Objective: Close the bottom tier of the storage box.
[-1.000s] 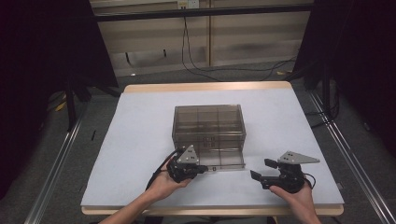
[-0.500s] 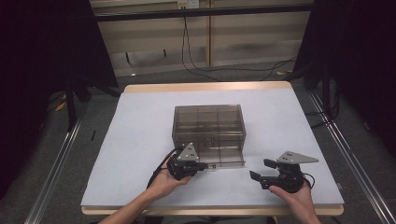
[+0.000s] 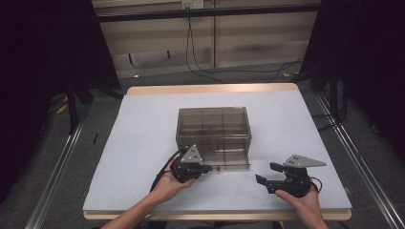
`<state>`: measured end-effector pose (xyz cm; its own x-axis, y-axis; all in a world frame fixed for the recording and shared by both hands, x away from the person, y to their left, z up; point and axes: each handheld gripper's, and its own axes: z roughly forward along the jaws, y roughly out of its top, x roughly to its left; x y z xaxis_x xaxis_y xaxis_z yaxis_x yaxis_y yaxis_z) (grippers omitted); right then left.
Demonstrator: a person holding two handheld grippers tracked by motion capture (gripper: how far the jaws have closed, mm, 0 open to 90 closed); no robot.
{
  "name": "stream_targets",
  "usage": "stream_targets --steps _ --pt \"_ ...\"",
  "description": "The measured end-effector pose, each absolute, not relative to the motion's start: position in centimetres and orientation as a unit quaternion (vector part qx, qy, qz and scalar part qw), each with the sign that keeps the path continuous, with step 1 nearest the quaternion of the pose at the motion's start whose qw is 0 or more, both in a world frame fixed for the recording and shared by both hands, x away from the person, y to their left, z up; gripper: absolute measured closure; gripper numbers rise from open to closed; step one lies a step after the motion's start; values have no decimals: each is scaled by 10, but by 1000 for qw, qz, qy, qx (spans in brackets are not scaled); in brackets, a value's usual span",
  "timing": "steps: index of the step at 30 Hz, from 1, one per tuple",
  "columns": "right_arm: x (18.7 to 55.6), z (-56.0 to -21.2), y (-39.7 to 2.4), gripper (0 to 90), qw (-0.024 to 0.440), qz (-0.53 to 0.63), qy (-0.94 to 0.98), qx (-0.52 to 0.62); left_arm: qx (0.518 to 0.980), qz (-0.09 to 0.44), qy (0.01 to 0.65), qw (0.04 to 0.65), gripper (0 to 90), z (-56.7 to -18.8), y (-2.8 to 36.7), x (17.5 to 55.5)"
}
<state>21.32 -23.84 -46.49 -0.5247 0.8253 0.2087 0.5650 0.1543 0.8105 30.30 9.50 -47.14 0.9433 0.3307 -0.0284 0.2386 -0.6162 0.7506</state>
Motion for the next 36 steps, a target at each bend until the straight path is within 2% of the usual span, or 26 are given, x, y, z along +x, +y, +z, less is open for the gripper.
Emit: stream_targets --steps 36 --pt "215 -466 -237 246 140 452 748 465 897 66 162 406 900 -470 95 309"
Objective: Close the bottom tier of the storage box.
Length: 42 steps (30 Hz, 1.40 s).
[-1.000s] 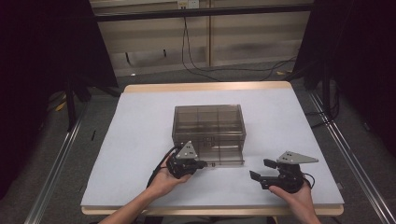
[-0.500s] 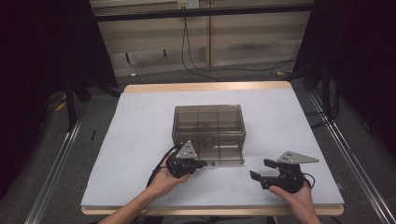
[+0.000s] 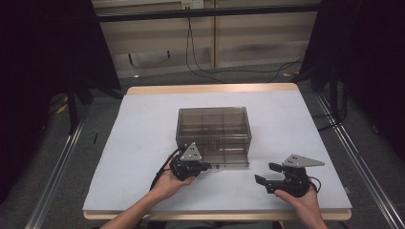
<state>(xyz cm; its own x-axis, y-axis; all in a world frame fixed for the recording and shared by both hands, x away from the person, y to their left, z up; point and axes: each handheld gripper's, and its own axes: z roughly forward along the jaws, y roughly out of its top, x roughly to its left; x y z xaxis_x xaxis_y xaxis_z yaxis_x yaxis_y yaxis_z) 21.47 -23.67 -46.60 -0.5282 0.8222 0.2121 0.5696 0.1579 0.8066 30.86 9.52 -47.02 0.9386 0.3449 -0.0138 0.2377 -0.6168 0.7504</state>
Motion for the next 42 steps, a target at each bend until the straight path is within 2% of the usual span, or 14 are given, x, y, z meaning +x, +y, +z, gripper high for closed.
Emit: stream_targets --steps 42 --pt "216 -465 -236 249 138 454 751 459 898 59 178 397 900 -471 93 322"
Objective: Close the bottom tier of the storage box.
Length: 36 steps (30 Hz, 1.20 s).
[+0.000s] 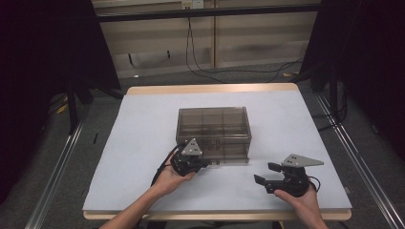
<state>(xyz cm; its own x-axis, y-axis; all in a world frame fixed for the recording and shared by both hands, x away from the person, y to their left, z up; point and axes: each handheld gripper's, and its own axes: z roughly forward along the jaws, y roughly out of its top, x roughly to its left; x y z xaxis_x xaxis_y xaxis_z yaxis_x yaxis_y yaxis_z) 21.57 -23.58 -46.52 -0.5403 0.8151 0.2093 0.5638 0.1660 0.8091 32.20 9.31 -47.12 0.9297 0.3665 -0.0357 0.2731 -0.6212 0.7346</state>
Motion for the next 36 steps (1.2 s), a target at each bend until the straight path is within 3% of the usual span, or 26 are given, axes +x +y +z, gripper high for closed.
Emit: stream_targets --steps 36 --pt "216 -466 -237 251 138 454 749 463 900 61 193 386 900 -472 90 330"
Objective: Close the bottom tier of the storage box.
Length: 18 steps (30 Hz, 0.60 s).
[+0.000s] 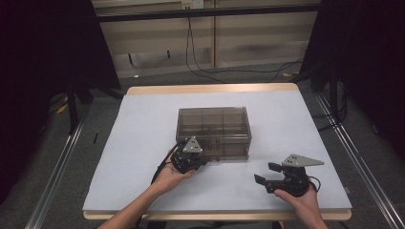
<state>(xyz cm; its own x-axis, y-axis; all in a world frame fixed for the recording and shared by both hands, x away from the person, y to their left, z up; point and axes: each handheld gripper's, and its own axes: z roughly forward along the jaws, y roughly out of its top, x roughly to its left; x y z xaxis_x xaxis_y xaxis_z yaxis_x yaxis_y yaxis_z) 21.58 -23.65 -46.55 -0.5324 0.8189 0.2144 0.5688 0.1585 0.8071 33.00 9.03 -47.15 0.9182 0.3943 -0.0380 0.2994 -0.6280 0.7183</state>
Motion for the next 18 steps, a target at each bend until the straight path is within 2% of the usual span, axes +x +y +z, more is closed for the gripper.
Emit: stream_targets --steps 1,18 --pt "216 -466 -237 250 137 454 748 463 907 66 184 374 900 -470 91 331" --pt "216 -465 -236 251 137 453 750 462 894 59 198 398 900 -473 91 336"
